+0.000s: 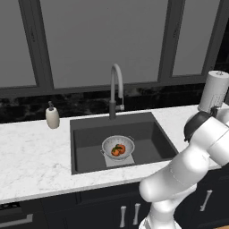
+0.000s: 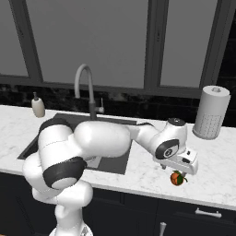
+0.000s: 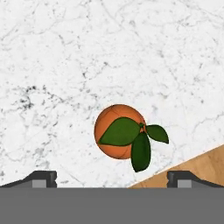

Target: Put the colander in the sink, put the orange, orange, orange in the colander, and turn on the sink faucet and pour water over the colander.

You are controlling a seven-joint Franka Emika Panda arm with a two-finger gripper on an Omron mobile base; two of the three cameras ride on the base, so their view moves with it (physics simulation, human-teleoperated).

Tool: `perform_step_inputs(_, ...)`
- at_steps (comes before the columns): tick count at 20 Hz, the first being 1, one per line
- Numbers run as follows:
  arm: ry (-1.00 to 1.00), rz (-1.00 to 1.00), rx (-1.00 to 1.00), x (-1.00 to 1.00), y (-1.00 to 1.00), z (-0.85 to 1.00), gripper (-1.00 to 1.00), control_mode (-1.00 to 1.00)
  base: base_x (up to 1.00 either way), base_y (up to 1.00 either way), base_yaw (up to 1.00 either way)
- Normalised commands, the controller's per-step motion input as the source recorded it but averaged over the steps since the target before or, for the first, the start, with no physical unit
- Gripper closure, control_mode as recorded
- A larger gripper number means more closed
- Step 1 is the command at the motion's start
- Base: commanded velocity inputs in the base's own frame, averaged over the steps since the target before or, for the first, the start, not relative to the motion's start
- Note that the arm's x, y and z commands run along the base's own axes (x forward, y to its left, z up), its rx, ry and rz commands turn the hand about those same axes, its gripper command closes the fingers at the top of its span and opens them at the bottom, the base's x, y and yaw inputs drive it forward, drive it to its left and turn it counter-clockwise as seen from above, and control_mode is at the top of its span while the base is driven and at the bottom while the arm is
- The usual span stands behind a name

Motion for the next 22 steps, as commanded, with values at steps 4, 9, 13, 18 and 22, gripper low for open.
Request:
perform_step_inputs(4,0.0,0.0,0.0,0.05,-0.06,-0.25,-1.0,-1.0,0.0,0.0,0.0)
perform_step_inputs(9,0.0,0.0,0.0,0.08,-0.02,-0.31,-1.0,-1.0,0.0,0.0,0.0)
perform_step_inputs(13,0.0,0.0,0.0,0.0,-0.05,-0.24,-1.0,-1.0,0.0,0.0,0.0)
perform_step_inputs(18,0.0,0.0,0.0,0.0,-0.06,-0.22,-1.0,-1.0,0.0,0.0,0.0)
perform_step_inputs(22,0.0,0.0,0.0,0.0,-0.03,-0.22,-1.0,-1.0,0.0,0.0,0.0)
